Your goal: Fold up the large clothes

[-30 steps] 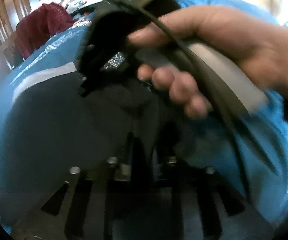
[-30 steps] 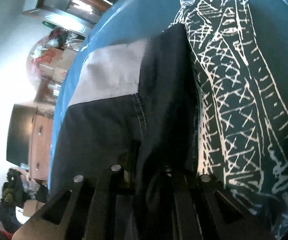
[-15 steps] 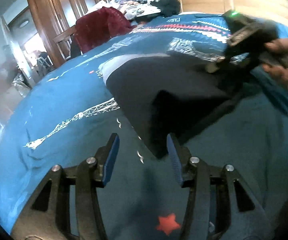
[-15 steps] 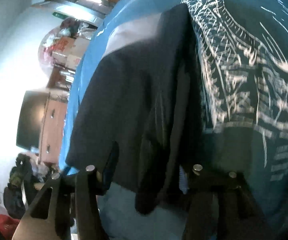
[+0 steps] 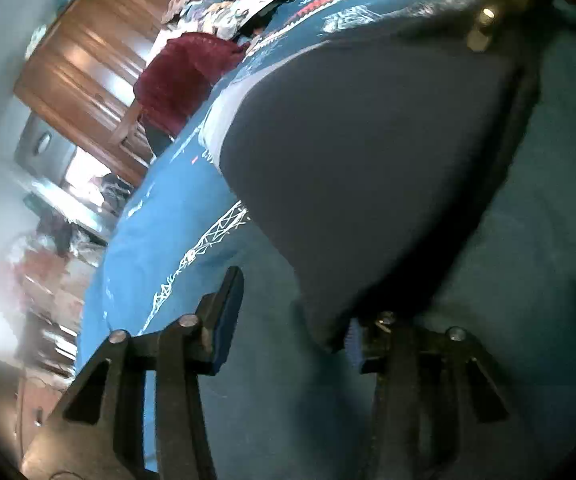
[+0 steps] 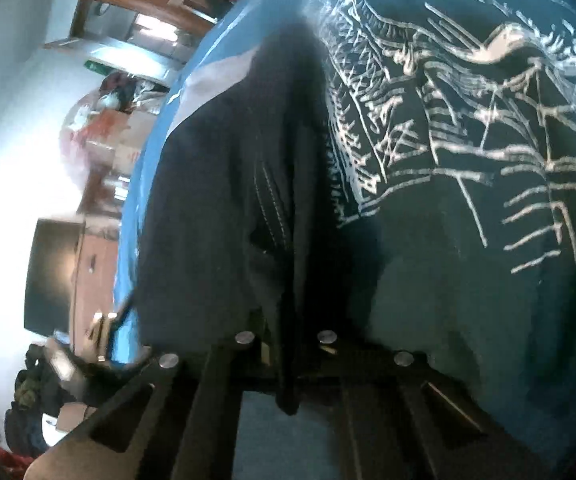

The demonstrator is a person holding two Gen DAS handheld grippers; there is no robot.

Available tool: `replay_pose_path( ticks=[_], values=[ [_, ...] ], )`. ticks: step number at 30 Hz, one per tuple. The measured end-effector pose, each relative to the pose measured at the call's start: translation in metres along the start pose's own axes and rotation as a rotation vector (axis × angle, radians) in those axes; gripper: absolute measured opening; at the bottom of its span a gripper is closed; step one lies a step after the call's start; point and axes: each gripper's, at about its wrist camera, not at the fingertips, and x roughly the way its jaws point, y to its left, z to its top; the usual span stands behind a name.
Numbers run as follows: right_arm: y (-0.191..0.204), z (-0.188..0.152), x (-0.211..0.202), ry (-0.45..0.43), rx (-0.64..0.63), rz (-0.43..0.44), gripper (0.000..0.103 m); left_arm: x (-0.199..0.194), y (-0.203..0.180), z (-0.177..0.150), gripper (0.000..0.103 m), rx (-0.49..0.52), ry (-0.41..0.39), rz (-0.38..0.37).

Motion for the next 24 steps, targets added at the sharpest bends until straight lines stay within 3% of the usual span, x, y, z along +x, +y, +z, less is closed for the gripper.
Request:
replay_pose_path(
  ticks=[3,6,8,10,12,14,16,20,22,24],
  values=[
    [0.000,-0.002,-0.001,0.004,-0.010,0.001,0.003,-0.021,0.019,0.009,0.028,-0.085,-0.004,-0.110],
    [0.003,-0.002,-0.004,0.001,-0.005,0.009,0.003,-0.071,0.049,0.010,0.028,-0.221,-0.114,-0.207],
    [0.002,-0.001,-0.006,-0.001,0.000,0.009,0.003,-0.086,0.073,0.019,0.028,-0.323,-0.174,-0.214],
    [0.003,0.002,-0.007,0.000,0.002,0.011,0.003,-0.076,0.088,0.033,0.028,-0.380,-0.200,-0.214],
    [0.012,0.001,-0.006,-0.009,0.006,0.017,0.003,-0.047,0.085,0.042,0.028,-0.380,-0.168,-0.221],
    [0.016,-0.002,-0.009,-0.020,0.013,0.033,0.003,0.006,0.057,0.039,0.029,-0.307,-0.009,-0.229],
    [0.017,-0.006,-0.006,-0.016,0.012,0.027,0.003,0.033,0.032,0.022,0.029,-0.260,0.061,-0.250],
    [-0.005,-0.014,0.007,0.005,0.018,-0.003,0.000,0.014,0.025,0.022,0.024,-0.215,0.033,-0.235],
    [-0.005,-0.014,0.009,0.003,0.005,-0.015,0.000,0.001,0.042,0.029,0.012,-0.273,0.015,-0.266],
    [0.004,-0.014,0.009,0.004,-0.052,-0.057,0.000,-0.012,0.070,0.043,0.011,-0.368,-0.067,-0.250]
  ],
)
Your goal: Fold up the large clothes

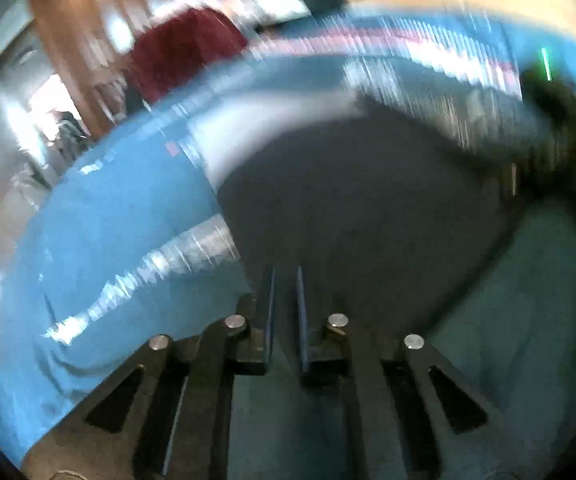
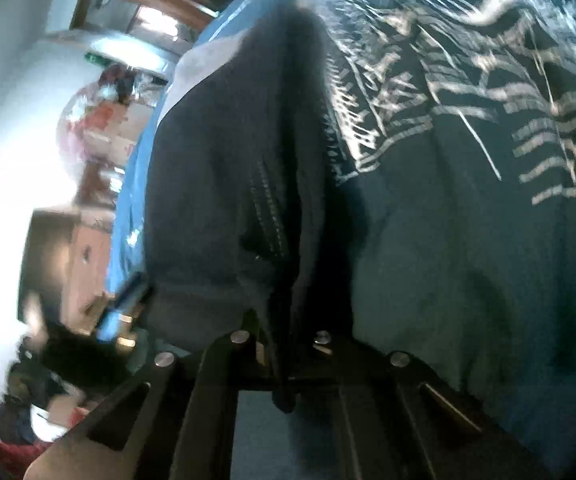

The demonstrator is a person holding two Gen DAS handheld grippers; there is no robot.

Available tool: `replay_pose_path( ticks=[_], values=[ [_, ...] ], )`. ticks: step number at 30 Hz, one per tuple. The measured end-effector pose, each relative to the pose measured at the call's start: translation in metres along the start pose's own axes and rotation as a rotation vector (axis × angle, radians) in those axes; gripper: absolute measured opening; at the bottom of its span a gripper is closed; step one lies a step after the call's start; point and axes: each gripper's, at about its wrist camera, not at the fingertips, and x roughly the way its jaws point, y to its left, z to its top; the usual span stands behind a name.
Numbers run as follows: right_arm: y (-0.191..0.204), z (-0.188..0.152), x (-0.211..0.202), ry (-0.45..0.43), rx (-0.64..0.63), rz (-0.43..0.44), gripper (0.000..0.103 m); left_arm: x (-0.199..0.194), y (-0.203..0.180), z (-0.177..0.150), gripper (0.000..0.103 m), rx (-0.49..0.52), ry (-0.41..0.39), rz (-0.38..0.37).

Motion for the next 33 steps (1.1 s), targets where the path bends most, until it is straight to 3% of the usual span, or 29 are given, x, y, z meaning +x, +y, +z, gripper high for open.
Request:
replay_pose_path(
  ticks=[2,5,6,8,10,12,15,19,20,22,23,24,26,28,31,33],
  values=[
    [0.009,-0.002,-0.001,0.001,-0.039,-0.027,0.000,0.005,0.018,0.031,0.014,-0.067,-0.080,0.020],
    [0.005,-0.003,0.001,0.005,-0.035,-0.017,0.000,0.054,0.035,0.063,0.017,-0.115,-0.079,0.044],
    [0.003,-0.003,0.002,0.002,-0.022,-0.004,0.000,0.075,0.039,0.066,0.020,-0.129,-0.036,0.040],
    [-0.001,-0.005,0.001,-0.008,-0.007,0.017,0.000,0.147,0.033,0.052,0.019,-0.043,0.182,0.144],
    [-0.001,-0.006,0.001,-0.014,-0.001,0.024,0.000,0.171,0.027,0.032,0.019,0.047,0.198,0.191],
    [-0.001,-0.007,0.001,-0.018,-0.002,0.036,0.000,0.158,0.022,0.029,0.015,0.067,0.168,0.206],
    [-0.005,-0.007,0.001,-0.013,-0.007,0.030,0.000,0.116,0.037,0.035,0.013,-0.046,0.114,0.102],
    [-0.006,-0.006,0.003,-0.017,-0.002,0.052,0.000,0.063,0.036,0.025,0.014,-0.109,0.004,0.007],
    [-0.010,-0.008,0.002,-0.022,0.005,0.061,0.000,0.060,0.030,0.015,0.014,-0.093,0.019,-0.006],
    [-0.017,-0.012,0.000,-0.031,0.013,0.069,0.000,0.087,0.017,-0.019,0.013,-0.040,0.173,-0.014],
    [-0.019,-0.014,0.001,-0.035,0.014,0.065,0.000,0.099,0.009,-0.042,0.012,-0.010,0.209,0.006],
    [-0.018,-0.015,0.000,-0.038,0.010,0.059,0.000,0.095,0.010,-0.049,0.011,-0.025,0.157,0.014],
    [-0.017,-0.016,0.001,-0.034,0.006,0.059,0.000,0.086,0.019,-0.036,0.011,-0.072,0.167,0.002],
    [-0.012,-0.017,-0.002,-0.035,-0.001,0.027,0.000,0.066,0.025,-0.026,0.011,-0.113,0.102,0.003],
    [0.020,-0.020,-0.025,-0.081,-0.117,-0.120,0.022,0.040,0.026,-0.015,0.013,-0.129,0.005,0.015],
    [0.046,-0.026,-0.049,-0.159,-0.230,-0.233,0.027,0.039,0.015,-0.017,0.025,-0.117,0.002,-0.007]
  ],
)
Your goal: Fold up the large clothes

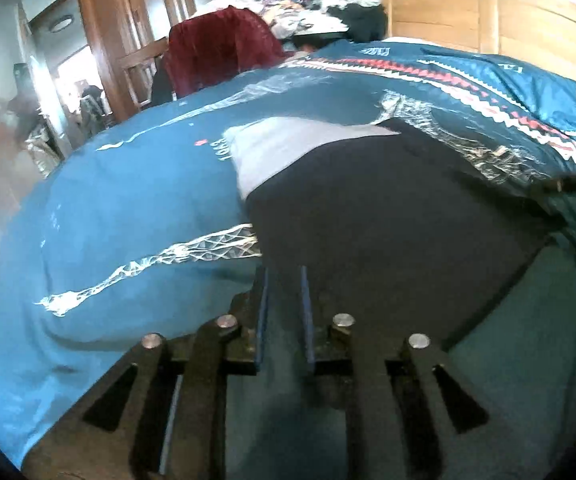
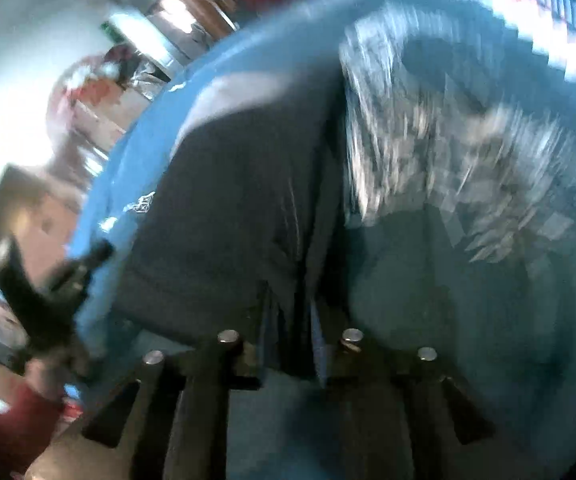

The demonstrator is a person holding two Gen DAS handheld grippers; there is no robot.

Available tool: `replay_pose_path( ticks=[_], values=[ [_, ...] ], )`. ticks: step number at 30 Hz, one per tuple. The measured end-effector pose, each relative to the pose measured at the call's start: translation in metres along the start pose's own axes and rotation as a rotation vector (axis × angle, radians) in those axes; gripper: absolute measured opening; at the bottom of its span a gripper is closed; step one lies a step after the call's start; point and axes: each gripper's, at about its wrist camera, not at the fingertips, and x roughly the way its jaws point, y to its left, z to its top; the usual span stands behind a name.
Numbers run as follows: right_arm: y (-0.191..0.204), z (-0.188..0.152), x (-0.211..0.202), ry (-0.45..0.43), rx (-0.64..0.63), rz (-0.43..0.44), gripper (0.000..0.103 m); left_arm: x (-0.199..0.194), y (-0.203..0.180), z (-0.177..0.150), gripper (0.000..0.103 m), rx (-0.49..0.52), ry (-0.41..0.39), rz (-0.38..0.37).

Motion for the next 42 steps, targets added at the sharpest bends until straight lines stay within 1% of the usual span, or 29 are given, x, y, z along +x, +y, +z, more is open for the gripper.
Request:
replay_pose_path(
  ticks=[1,2,3,4,5,7,8,9,10,11,12,13,14,16,18,19,21,22,23,24,27,30,32,35,37,38,40,42],
  values=[
    [0.007,0.002,-0.009,-0.038,-0.036,-0.052,0.028,0.010,-0.003,-0.006,0.028,0.017,0.037,-0.005],
    [0.019,0.003,-0.019,-0.090,-0.086,-0.109,0.028,0.026,-0.011,-0.018,0.028,0.043,0.094,-0.005],
    [0.026,0.003,-0.020,-0.107,-0.110,-0.115,0.028,0.036,-0.016,-0.026,0.028,0.056,0.108,0.012],
    [0.034,0.003,-0.016,-0.111,-0.136,-0.120,0.028,0.039,-0.016,-0.031,0.028,0.048,0.088,0.026],
    [0.042,0.000,0.000,-0.075,-0.172,-0.121,0.027,0.036,-0.012,-0.027,0.028,0.029,0.093,0.019],
    [0.038,-0.003,0.030,0.023,-0.157,-0.122,0.026,0.029,-0.004,-0.020,0.029,-0.011,0.117,0.001],
    [0.031,-0.009,0.048,0.089,-0.137,-0.148,0.022,0.022,0.002,-0.018,0.030,-0.038,0.122,0.010],
    [0.030,-0.010,0.046,0.080,-0.139,-0.159,0.021,0.013,0.002,-0.019,0.032,-0.054,0.123,0.022],
    [0.033,-0.010,0.035,0.065,-0.134,-0.169,0.022,0.005,0.009,-0.025,0.035,-0.076,0.125,0.039],
    [0.038,-0.011,0.021,0.041,-0.131,-0.158,0.027,-0.002,0.018,-0.030,0.040,-0.105,0.124,0.062],
    [0.042,-0.012,0.005,0.008,-0.133,-0.153,0.028,-0.007,0.021,-0.037,0.045,-0.120,0.124,0.078],
    [0.049,-0.013,-0.004,-0.011,-0.135,-0.154,0.032,-0.014,0.025,-0.042,0.046,-0.138,0.127,0.097],
    [0.055,-0.021,-0.021,-0.034,-0.138,-0.160,0.039,-0.018,0.032,-0.050,0.047,-0.160,0.134,0.118],
    [0.060,-0.037,-0.036,-0.049,-0.141,-0.174,0.043,-0.021,0.042,-0.068,0.051,-0.214,0.152,0.158],
    [0.061,-0.064,-0.048,-0.046,-0.138,-0.209,0.051,-0.021,0.050,-0.083,0.061,-0.267,0.171,0.178],
    [0.060,-0.073,-0.049,-0.042,-0.129,-0.215,0.058,-0.022,0.052,-0.091,0.063,-0.281,0.178,0.180],
    [0.055,-0.097,-0.054,-0.024,-0.067,-0.231,0.059,-0.021,0.053,-0.103,0.066,-0.298,0.160,0.165],
    [0.052,-0.110,-0.056,-0.013,-0.030,-0.238,0.059,-0.021,0.052,-0.103,0.067,-0.297,0.156,0.165],
    [0.045,-0.113,-0.055,-0.008,-0.013,-0.236,0.059,-0.020,0.052,-0.102,0.070,-0.293,0.158,0.165],
    [0.046,-0.124,-0.057,-0.002,0.006,-0.234,0.059,-0.018,0.051,-0.103,0.073,-0.288,0.160,0.164],
    [0.052,-0.144,-0.060,0.017,0.001,-0.242,0.059,-0.014,0.050,-0.103,0.076,-0.281,0.171,0.162],
    [0.063,-0.153,-0.064,0.007,-0.035,-0.236,0.059,-0.015,0.053,-0.102,0.077,-0.285,0.167,0.154],
    [0.069,-0.150,-0.065,-0.004,-0.054,-0.228,0.060,-0.016,0.051,-0.103,0.077,-0.279,0.167,0.164],
    [0.079,-0.131,-0.062,-0.037,-0.068,-0.184,0.060,-0.019,0.049,-0.104,0.078,-0.273,0.161,0.185],
    [0.085,-0.110,-0.053,-0.046,-0.091,-0.169,0.060,-0.020,0.046,-0.105,0.078,-0.265,0.159,0.194],
    [0.088,-0.094,-0.045,-0.031,-0.110,-0.171,0.060,-0.019,0.047,-0.104,0.079,-0.267,0.166,0.193],
    [0.093,-0.075,-0.039,-0.007,-0.131,-0.172,0.060,-0.017,0.050,-0.104,0.080,-0.276,0.177,0.184],
    [0.099,-0.054,-0.038,-0.005,-0.141,-0.168,0.060,-0.016,0.050,-0.103,0.081,-0.278,0.179,0.185]
  ],
)
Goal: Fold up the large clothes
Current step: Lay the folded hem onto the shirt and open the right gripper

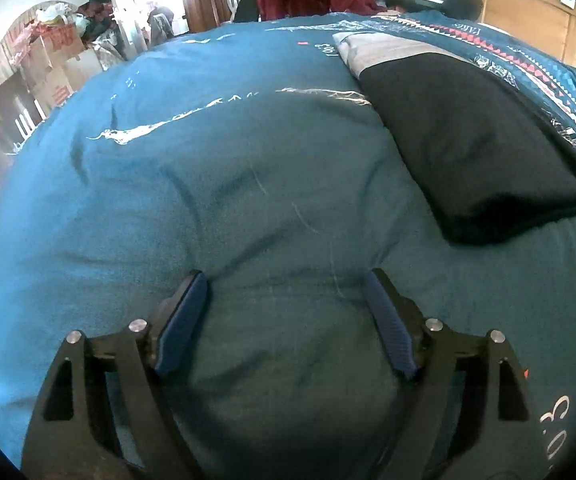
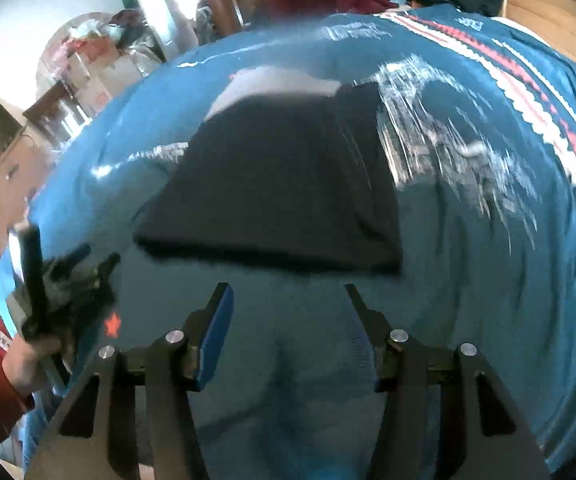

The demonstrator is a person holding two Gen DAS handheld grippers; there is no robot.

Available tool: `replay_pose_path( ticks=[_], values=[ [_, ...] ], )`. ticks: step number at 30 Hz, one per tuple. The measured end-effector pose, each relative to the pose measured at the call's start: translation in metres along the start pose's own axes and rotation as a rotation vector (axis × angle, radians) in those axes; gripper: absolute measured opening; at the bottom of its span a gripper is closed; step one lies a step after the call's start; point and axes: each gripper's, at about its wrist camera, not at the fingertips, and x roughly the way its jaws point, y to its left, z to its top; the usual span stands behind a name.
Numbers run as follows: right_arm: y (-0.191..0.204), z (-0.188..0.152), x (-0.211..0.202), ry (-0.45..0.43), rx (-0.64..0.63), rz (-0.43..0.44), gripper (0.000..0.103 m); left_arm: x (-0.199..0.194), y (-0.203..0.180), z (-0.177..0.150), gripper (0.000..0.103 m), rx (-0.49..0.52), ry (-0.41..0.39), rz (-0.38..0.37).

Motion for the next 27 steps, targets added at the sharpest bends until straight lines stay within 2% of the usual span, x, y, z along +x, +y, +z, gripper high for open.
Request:
replay_pose_path(
  ticks=[2,6,10,13,16,18,23,27],
  values=[
    [0.002,0.013,0.001,-0.002,0.021,0.026,0.060,0.000,0.000,0.000,0.081,0.005,-0.001,0.006],
    [0.012,0.011,0.008,-0.032,0.045,0.078,0.060,-0.002,0.000,-0.002,0.082,0.004,-0.015,0.015],
    [0.023,-0.015,0.009,-0.036,0.044,0.105,0.060,-0.004,0.000,-0.004,0.086,0.001,-0.019,0.038],
    [0.030,-0.045,-0.015,-0.026,0.080,0.165,0.060,0.001,0.000,-0.001,0.089,0.004,0.002,0.043],
    [0.039,-0.076,-0.038,-0.041,0.034,0.147,0.060,-0.003,0.000,-0.003,0.090,0.003,-0.009,0.047],
    [0.037,-0.093,-0.052,-0.038,0.060,0.145,0.060,0.000,0.000,-0.002,0.092,0.012,0.002,0.059],
    [0.038,-0.113,-0.076,-0.057,0.043,0.092,0.061,0.000,0.001,-0.002,0.093,0.008,0.003,0.060],
    [0.034,-0.117,-0.083,-0.063,0.043,0.041,0.063,0.000,0.003,-0.002,0.094,0.005,0.008,0.051]
  ],
)
